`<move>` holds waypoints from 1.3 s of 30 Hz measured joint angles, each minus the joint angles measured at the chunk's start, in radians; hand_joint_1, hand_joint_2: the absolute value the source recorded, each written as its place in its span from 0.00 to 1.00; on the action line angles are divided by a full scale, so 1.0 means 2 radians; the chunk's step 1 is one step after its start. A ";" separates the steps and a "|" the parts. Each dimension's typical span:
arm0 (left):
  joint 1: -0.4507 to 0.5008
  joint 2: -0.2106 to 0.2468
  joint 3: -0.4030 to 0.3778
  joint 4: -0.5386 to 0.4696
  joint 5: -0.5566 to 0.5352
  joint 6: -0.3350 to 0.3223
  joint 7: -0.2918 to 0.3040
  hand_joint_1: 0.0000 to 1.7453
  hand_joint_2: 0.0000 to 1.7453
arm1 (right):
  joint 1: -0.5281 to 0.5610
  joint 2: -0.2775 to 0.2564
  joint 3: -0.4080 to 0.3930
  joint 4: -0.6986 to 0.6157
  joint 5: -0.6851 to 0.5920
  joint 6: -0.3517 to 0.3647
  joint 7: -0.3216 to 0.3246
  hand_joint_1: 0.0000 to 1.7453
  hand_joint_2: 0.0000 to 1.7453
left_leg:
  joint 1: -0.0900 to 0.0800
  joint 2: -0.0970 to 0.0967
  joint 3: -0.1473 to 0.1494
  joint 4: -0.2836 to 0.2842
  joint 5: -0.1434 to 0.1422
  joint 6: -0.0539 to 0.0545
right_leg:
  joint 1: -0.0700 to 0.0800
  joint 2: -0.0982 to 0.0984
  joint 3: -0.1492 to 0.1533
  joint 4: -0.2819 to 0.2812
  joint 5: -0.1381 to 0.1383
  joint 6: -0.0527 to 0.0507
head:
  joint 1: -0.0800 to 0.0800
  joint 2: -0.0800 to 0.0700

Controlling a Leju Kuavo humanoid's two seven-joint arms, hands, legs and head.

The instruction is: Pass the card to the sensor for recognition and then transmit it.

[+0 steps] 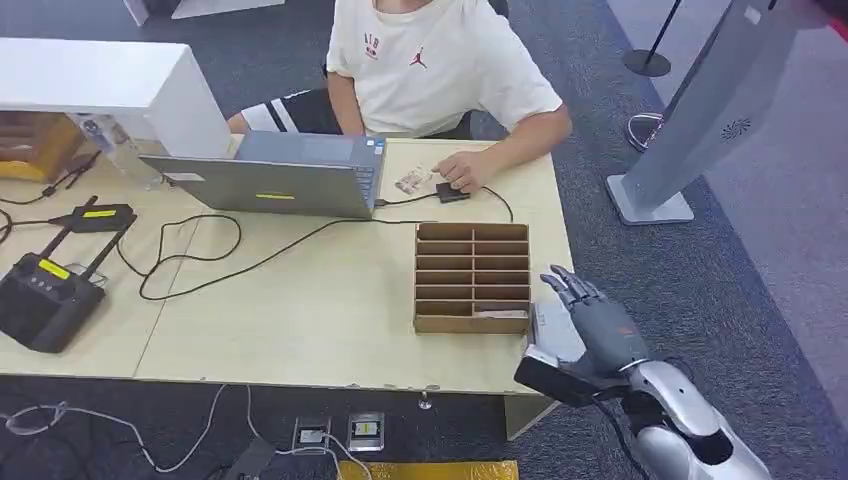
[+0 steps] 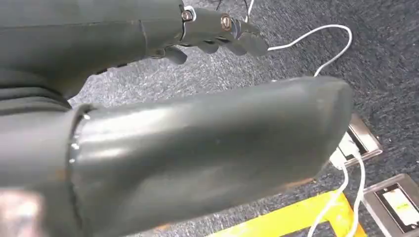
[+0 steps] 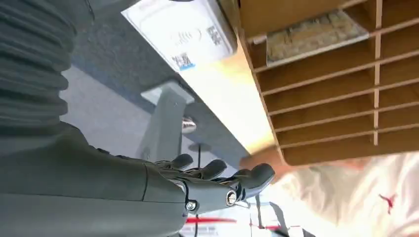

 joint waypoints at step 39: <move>-0.025 0.005 0.000 -0.001 -0.037 -0.015 0.021 0.00 0.00 | -0.031 0.057 0.008 0.089 -0.018 -0.008 -0.051 0.00 1.00 | 0.000 0.000 0.000 0.000 0.000 0.000 | 0.000 0.000 0.000 0.000 0.000 0.000 | 0.000 0.000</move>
